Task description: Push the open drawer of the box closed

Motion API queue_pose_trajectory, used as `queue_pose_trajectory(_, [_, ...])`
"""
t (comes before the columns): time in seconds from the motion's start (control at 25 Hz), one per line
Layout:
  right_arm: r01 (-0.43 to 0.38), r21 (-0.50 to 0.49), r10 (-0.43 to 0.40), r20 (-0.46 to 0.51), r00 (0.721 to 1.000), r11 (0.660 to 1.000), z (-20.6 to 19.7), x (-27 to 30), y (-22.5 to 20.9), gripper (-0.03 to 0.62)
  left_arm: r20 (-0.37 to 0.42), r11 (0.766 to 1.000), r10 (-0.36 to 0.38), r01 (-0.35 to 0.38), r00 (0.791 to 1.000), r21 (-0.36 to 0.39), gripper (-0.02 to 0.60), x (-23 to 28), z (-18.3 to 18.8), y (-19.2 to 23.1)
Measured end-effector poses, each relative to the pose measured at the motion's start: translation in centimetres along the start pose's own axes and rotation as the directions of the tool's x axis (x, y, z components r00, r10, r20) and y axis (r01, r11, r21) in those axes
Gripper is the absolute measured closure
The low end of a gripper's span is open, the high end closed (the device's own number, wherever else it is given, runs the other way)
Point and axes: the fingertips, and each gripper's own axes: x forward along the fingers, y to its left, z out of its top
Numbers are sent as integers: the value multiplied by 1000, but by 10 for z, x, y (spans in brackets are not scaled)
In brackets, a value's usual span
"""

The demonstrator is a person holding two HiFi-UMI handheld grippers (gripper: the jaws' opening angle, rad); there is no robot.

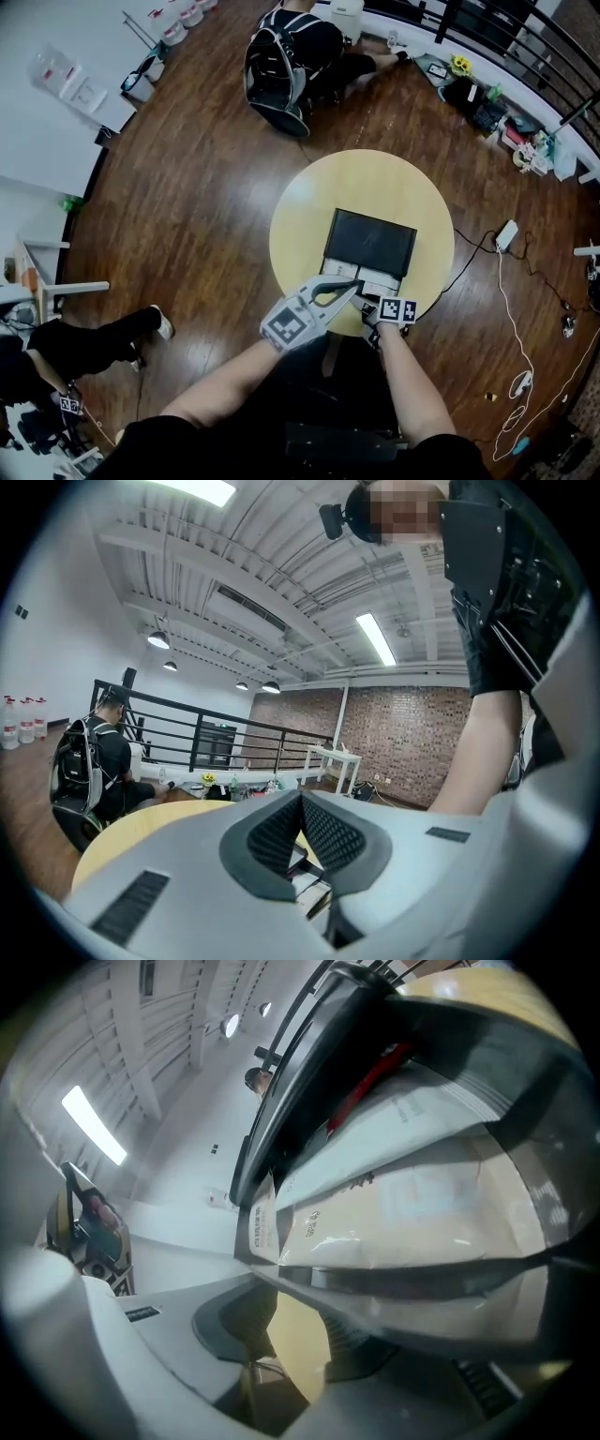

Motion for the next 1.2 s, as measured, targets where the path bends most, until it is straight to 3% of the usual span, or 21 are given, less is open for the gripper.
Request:
queue_pose_trajectory(0.12, [-23,-1,23,-2,1000,1000,1,3,4,487,6,1000,4,-4,1000,-2,551,0,-3,3])
queue_pose_trajectory(0.36, [-17,-27,17,13,1000,999,-1,-15,10,491,-2,1000,13,-13,1000,-1,552,1,5,-10])
queue_pose_trajectory(0.56, [-21,-14,22,45,999,1000,21,4,12,491,-7,1000,11,-11,1000,-9,552,-4,0,15])
queue_pose_trajectory(1.2, [-34,0,34,108,994,999,63,13,9,491,-20,999,19,-20,1000,-33,552,3,-16,30])
